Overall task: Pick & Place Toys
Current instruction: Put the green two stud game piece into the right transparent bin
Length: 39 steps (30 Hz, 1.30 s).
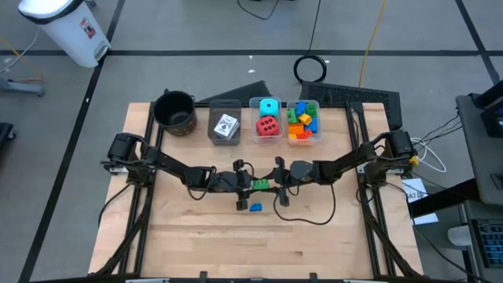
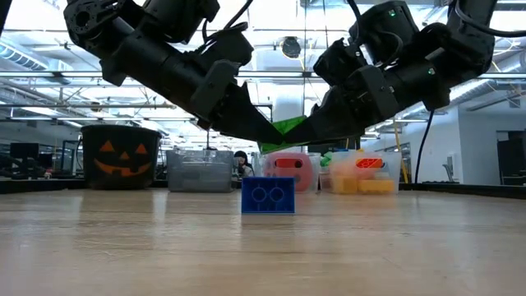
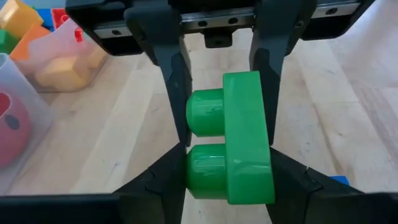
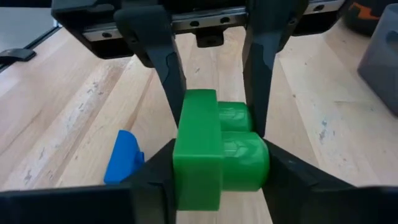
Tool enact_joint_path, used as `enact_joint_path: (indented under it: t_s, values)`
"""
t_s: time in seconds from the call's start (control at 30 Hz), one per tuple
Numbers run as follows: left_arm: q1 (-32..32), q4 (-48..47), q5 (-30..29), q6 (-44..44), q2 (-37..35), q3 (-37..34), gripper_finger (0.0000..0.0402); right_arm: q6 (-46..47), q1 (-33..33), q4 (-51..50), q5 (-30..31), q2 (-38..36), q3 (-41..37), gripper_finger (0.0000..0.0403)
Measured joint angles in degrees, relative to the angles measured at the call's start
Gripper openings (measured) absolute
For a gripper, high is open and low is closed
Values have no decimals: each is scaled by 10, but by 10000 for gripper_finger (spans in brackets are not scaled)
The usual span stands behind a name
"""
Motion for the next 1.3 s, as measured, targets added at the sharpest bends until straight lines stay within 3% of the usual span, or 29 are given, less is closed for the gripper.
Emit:
enact_joint_path:
  t_s: [0.1,0.3,0.67,0.8,1.07,1.17,1.3]
  values:
    - [0,-1,0,-1,0,0,184,0,0,0,1,0,0,128]
    - [0,0,2,-20,0,0,234,-2,-5,-14,-5,-8,0,128]
    - [0,8,2,-10,-16,0,273,0,-9,-263,2,-168,0,128]
    - [0,7,2,-16,-22,0,273,24,-9,-332,85,-229,0,128]
    - [0,6,1,-20,-22,0,274,75,-44,-412,373,-299,0,131]
    - [0,8,1,-18,-22,0,275,80,-88,-424,420,-304,-9,131]
    - [0,7,1,-18,-22,0,274,89,-173,-414,424,-304,-33,132]
